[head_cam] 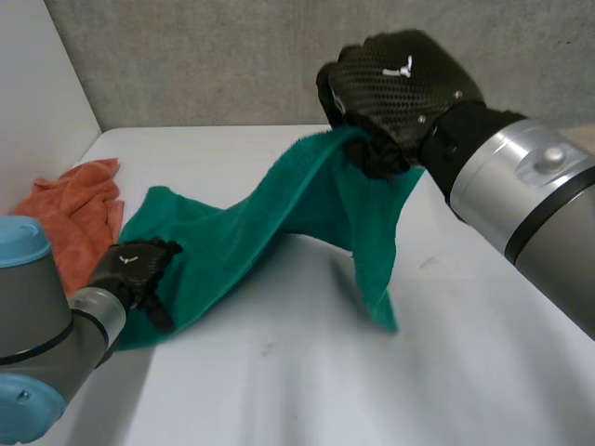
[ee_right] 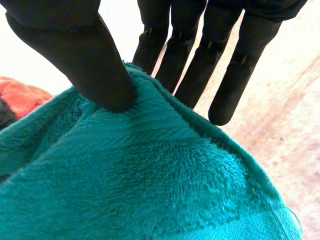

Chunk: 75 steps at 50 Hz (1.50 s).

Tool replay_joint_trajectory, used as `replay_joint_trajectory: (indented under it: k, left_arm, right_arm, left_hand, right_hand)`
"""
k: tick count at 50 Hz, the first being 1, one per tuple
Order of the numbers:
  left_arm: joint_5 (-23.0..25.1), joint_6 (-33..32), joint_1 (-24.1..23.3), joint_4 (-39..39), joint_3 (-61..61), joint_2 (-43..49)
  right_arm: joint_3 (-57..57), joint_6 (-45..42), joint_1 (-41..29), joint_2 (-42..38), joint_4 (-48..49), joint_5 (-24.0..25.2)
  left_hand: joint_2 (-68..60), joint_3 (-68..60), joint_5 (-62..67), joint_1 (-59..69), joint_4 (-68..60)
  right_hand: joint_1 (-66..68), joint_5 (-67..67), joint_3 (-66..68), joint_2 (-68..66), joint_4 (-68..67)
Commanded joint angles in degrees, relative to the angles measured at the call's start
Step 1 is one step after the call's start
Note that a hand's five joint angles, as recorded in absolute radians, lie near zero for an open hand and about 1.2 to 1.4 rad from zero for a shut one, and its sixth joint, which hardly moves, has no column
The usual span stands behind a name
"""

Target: Fold the laundry.

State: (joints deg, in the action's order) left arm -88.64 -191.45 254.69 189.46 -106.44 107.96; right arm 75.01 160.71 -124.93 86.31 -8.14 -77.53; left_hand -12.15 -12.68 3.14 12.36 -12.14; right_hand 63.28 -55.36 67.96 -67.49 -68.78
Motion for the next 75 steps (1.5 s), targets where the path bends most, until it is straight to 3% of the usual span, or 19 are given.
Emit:
replay_joint_trajectory:
  k: [1,6,12,17,28,33,35,38,39,40,43,47,55,60,64,67,70,75]
  left_arm:
    - [-0.13,2.66,0.19,-5.24,-3.25,-4.76]
    - [-1.72,5.02,1.6,-6.82,-8.25,-13.54]
    - [-1.01,10.47,0.64,-6.39,-12.04,-16.29]
    - [-2.5,14.78,-3.05,-5.6,-10.38,-10.07]
    - [-8.39,18.39,-6.14,-5.42,-3.26,1.29]
    - [-17.0,18.39,-5.52,0.72,1.22,4.54]
    - [-19.19,18.39,-5.61,2.4,2.28,5.33]
    - [-21.14,17.43,-5.87,5.12,4.13,7.17]
    - [-21.49,16.9,-5.7,5.65,4.48,7.44]
    - [-21.92,16.11,-5.35,6.61,4.66,7.79]
    - [-22.63,15.23,-3.94,6.97,4.66,7.01]
    - [-20.71,15.49,-0.52,5.66,2.99,2.62]
    - [-5.77,16.19,8.01,2.41,0.26,-15.56]
    - [3.36,14.88,12.66,-6.27,2.8,-27.25]
    - [7.5,11.81,15.21,-14.96,5.7,-31.4]
    - [9.18,8.04,16.01,-20.08,7.46,-30.45]
    - [9.18,4.87,15.75,-20.36,8.78,-27.46]
    - [6.47,-1.19,13.03,-17.91,14.74,-14.48]
  right_arm:
    - [-3.82,-2.59,-3.47,-2.37,-0.39,-4.91]
    - [-5.05,-5.23,-4.18,-4.74,-0.92,-6.31]
    - [-6.37,-4.35,-6.55,-4.66,-0.83,-7.55]
    - [-8.48,-3.04,-8.13,-4.13,-1.0,-8.51]
    - [-11.29,-0.05,-10.51,-0.53,-3.64,-9.74]
    - [-11.47,3.2,-10.07,3.16,-4.52,-9.57]
    - [-11.29,3.99,-9.72,4.3,-4.61,-9.48]
    - [-11.12,5.58,-8.49,6.41,-4.52,-9.31]
    - [-11.12,5.93,-7.88,6.94,-4.43,-9.3]
    - [-10.86,6.54,-6.48,7.82,-4.43,-9.13]
    - [-10.68,7.25,-3.49,8.79,-4.34,-8.52]
    - [-10.33,7.78,1.96,9.32,-4.43,-5.97]
    - [-8.84,6.55,11.63,8.88,-5.57,1.76]
    - [-7.52,-0.37,18.4,5.81,-9.52,7.73]
    - [-6.81,-8.53,20.51,2.13,-13.73,8.45]
    - [-5.59,-14.78,22.27,-2.0,-15.68,8.45]
    - [-4.62,-18.32,22.71,-5.79,-15.33,8.36]
    - [-5.05,-18.68,21.58,-14.91,-9.99,5.12]
  left_hand:
    - [1.27,1.8,-2.27,-1.48,1.26]
    - [1.09,1.63,-2.09,-1.3,1.08]
    - [2.15,2.68,-3.14,-2.36,2.14]
    - [2.15,2.68,-3.14,-2.36,2.14]
    - [2.15,2.68,-3.14,-2.36,2.14]
    - [1.62,2.15,-2.62,-1.83,1.61]
    - [-4.09,-3.56,3.09,3.88,-4.1]
    - [-25.57,-25.04,24.57,25.36,-25.58]
    - [-38.8,-38.27,37.81,38.59,-38.82]
    - [-64.08,-63.55,63.09,63.87,-64.1]
    - [-67.85,-67.32,66.86,67.64,-67.86]
    - [-67.85,-67.32,66.86,67.64,-67.86]
    - [-67.85,-67.32,66.86,67.64,-67.86]
    - [-67.85,-67.32,66.86,67.64,-67.86]
    - [-67.85,-67.32,66.86,67.64,-67.86]
    - [-67.85,-67.32,66.86,67.64,-67.86]
    - [-67.85,-67.32,66.86,67.64,-67.86]
    - [-67.85,-67.32,66.86,67.64,-67.86]
  right_hand:
    - [16.72,-14.64,12.04,-12.51,-11.22]
    - [16.72,-14.64,12.04,-12.51,-11.22]
    - [16.72,-14.64,12.04,-12.51,-11.22]
    - [16.72,-14.64,12.04,-12.51,-11.22]
    - [16.72,-14.64,12.04,-12.51,-11.22]
    - [16.72,-14.64,12.04,-12.51,-11.22]
    - [16.72,-14.64,12.04,-12.51,-11.22]
    - [16.72,-14.64,12.04,-12.51,-11.22]
    - [16.72,-14.64,12.04,-12.51,-11.22]
    - [16.72,-14.64,12.04,-12.51,-11.22]
    - [16.72,-14.64,12.04,-12.51,-11.22]
    - [16.72,-14.64,12.04,-12.51,-11.22]
    - [16.72,-14.64,12.04,-12.51,-11.22]
    - [16.72,-14.64,12.04,-12.51,-11.22]
    - [16.72,-14.64,12.04,-12.51,-11.22]
    - [16.72,-14.64,12.04,-12.51,-11.22]
    - [16.72,-14.64,12.04,-12.51,-11.22]
    - [16.72,-14.64,12.04,-12.51,-11.22]
